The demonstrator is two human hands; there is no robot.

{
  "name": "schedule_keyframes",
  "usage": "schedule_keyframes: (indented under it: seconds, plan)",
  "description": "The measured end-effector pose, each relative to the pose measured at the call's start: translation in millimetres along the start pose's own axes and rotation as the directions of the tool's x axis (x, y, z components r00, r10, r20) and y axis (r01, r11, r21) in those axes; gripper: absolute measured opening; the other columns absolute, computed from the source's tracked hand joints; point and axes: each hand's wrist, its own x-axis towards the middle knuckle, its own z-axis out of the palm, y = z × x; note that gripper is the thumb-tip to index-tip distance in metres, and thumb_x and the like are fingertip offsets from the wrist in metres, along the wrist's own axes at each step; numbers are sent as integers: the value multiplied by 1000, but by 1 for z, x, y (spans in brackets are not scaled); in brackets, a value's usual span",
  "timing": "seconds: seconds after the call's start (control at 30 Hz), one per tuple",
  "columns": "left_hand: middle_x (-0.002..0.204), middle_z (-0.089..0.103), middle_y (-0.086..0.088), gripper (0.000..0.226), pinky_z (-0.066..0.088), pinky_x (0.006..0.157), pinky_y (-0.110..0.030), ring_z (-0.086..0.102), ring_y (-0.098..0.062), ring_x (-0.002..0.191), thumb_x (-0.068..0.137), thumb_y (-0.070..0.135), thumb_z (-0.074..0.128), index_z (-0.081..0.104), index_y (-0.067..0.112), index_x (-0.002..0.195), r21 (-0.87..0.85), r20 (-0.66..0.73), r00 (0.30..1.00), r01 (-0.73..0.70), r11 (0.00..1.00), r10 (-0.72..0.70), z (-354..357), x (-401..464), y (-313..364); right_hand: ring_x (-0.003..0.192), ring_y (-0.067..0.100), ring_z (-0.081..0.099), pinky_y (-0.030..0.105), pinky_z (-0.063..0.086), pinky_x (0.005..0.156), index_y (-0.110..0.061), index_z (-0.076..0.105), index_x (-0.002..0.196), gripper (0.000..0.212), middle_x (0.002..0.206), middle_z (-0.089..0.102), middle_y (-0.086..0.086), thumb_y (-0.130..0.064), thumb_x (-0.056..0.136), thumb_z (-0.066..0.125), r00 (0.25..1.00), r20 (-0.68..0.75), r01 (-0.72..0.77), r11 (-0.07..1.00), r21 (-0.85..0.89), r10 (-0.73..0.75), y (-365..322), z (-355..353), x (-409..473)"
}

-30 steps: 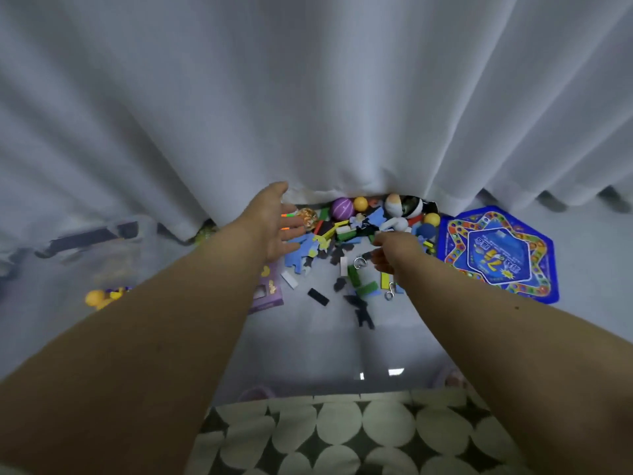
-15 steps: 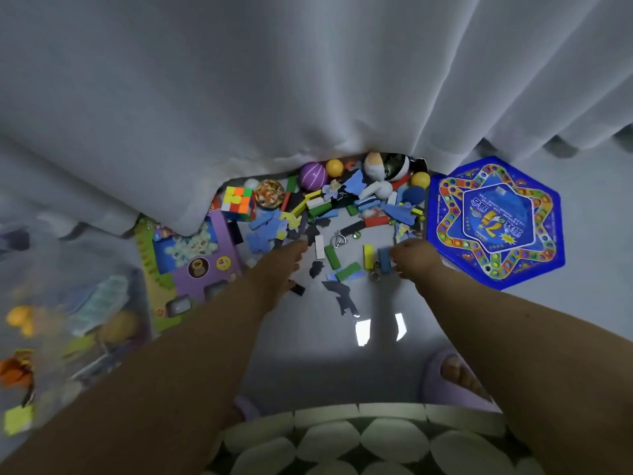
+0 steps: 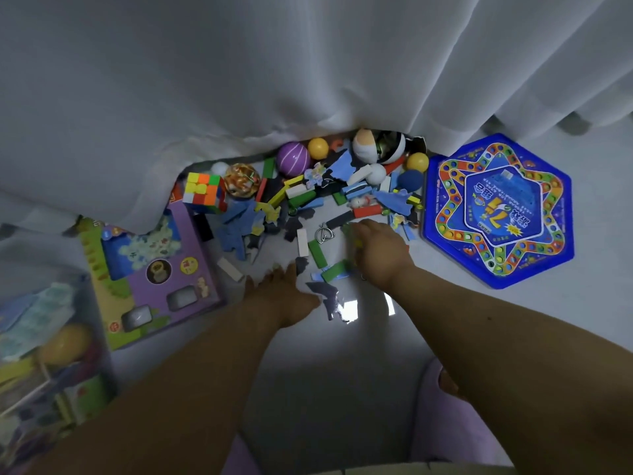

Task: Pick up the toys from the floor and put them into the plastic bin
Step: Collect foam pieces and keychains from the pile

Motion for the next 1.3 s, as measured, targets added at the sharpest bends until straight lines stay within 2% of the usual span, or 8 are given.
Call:
schedule_keyframes:
  seconds: [0.4,0.53,0.6,0.63,0.73,0.9,1.0,1.3]
  plan:
    - [156,25,-7,62,10,117,-50,24,-26,143,95,55,31,27,22,146,-105,-39,998,39,994,-43,-4,13,0,123,29,42,34,38,96,-9,45,136,49,135,45,13,3,89,43,979,5,202,969,-144,-203,-17,16,31]
    - [81,63,-19,27,56,62,-33,66,-31,72,88,13,40,63,3,80,-409,-432,901,-161,898,-34,-15,11,13,108,32,52,33,40,80,-1,57,117,34,115,56,19,1,84,50,987,-100,129,990,55,-123,-22,19,31]
    - [82,63,-20,27,50,60,-29,63,-28,70,94,11,41,63,-3,85,-789,-322,940,-201,581,-112,-26,17,26,89,33,57,31,41,68,2,63,97,19,95,61,20,-6,81,57,959,-261,182,951,249,-115,-29,19,20]
    - [84,63,-17,30,50,65,-31,61,-26,72,99,20,40,61,0,92,-975,-173,966,-141,169,-194,-34,13,35,83,31,57,31,43,67,0,65,91,17,88,63,17,-11,79,59,937,-317,250,918,309,-148,-33,19,14]
    - [95,65,-17,48,51,76,-38,62,-25,87,102,39,30,60,2,109,-906,147,981,184,-381,124,-35,16,41,83,20,55,20,37,73,-9,69,93,30,86,63,8,-30,81,52,900,-353,367,883,294,-257,-38,18,-1]
    - [69,55,-9,51,49,60,-27,52,-16,65,102,38,32,61,3,80,-937,108,994,112,-331,32,-36,12,53,91,33,56,33,40,78,-5,65,100,28,98,62,16,-22,82,53,780,-607,9,968,250,150,0,-4,11]
    - [70,51,-6,47,48,56,-25,50,-14,62,101,38,36,62,5,82,-932,129,991,135,-337,41,-27,12,53,112,34,47,41,41,84,-11,51,126,39,124,52,16,-22,88,54,862,-420,-293,955,45,284,41,-12,24]
    - [73,52,-5,43,44,63,-27,51,-13,66,100,37,39,63,7,82,-928,150,988,153,-341,34,-20,10,56,110,36,44,36,44,80,-18,43,133,41,131,35,20,-9,94,51,949,-227,-241,967,-78,218,48,-16,50]
